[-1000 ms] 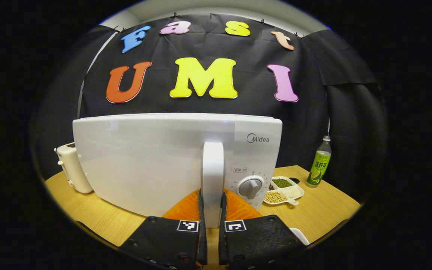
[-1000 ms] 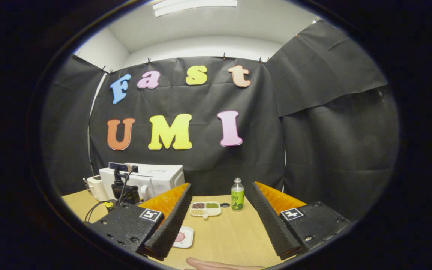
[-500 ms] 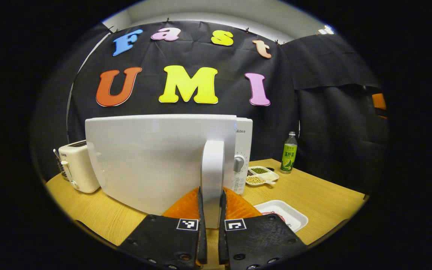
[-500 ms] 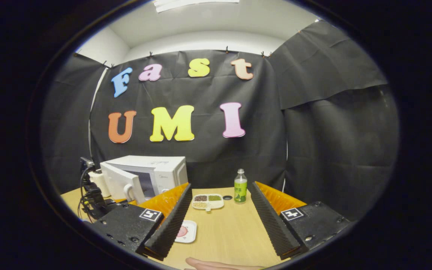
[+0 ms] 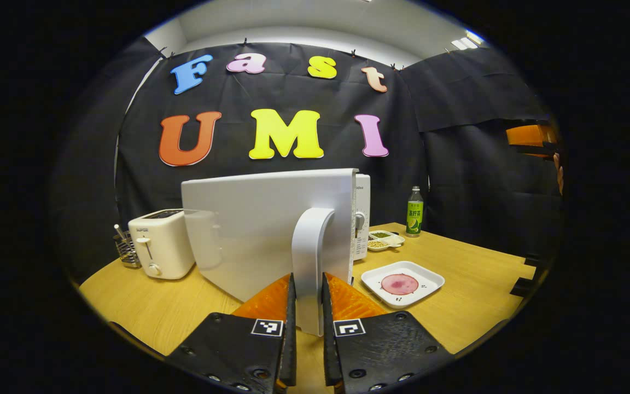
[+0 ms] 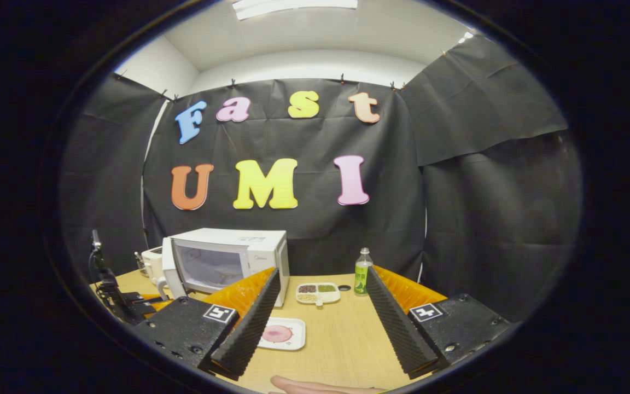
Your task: Open the microwave oven with the left hand, put the food in, and close the microwave oven.
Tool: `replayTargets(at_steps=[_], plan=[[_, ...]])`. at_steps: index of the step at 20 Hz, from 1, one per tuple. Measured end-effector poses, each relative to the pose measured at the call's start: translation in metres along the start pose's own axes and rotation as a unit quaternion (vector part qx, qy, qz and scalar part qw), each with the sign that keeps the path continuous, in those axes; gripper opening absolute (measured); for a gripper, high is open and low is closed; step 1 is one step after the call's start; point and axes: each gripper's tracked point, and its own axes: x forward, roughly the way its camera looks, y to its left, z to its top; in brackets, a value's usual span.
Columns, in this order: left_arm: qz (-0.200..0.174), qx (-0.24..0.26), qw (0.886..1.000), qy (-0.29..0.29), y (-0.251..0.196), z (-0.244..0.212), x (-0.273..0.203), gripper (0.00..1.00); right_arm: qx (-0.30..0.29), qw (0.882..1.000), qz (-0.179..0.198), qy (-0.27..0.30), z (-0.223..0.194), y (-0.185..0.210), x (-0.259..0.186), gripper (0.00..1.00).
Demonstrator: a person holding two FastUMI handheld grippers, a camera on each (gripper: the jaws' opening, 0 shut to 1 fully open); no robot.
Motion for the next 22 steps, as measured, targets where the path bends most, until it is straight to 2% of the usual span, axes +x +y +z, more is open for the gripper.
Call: replayTargets(at_steps=[2,3,4,5,8,10,11,17,21,22], plan=[[0.040,-0.007,0.999,-0.011,0.037,0.001,-0.036,0.32,-0.012,1.000,0.008,0.000,-0.001,0.011,-0.008,1.00],[0.064,-0.017,0.998,-0.012,0.058,-0.001,-0.054,0.53,-0.019,1.000,0.012,-0.001,-0.002,0.016,-0.011,1.00],[0.078,-0.024,0.997,-0.009,0.069,-0.002,-0.081,0.74,-0.026,1.000,0.016,-0.001,-0.002,0.021,-0.012,0.91],[0.093,-0.027,0.995,-0.008,0.081,-0.002,-0.099,0.95,-0.034,0.999,0.019,0.000,-0.004,0.025,-0.013,0.91],[0.144,-0.010,0.990,0.000,0.113,0.002,-0.144,0.95,-0.050,0.998,0.027,0.014,-0.011,0.038,-0.003,0.92],[0.165,0.007,0.986,0.011,0.124,0.001,-0.161,0.95,-0.043,0.999,0.018,0.017,-0.010,0.038,0.013,0.92],[0.173,0.009,0.985,0.010,0.128,0.004,-0.166,0.95,-0.034,0.999,0.015,0.017,-0.009,0.039,0.021,1.00],[0.176,-0.039,0.983,0.014,0.125,0.013,-0.166,0.95,-0.030,0.998,0.019,0.053,-0.022,0.043,0.076,1.00],[0.193,-0.037,0.981,-0.002,0.131,0.042,-0.157,0.95,-0.033,0.993,0.046,0.100,-0.041,0.036,0.108,1.00],[0.197,-0.033,0.980,-0.001,0.131,0.046,-0.152,0.95,-0.036,0.991,0.051,0.120,-0.050,0.032,0.117,0.96]])
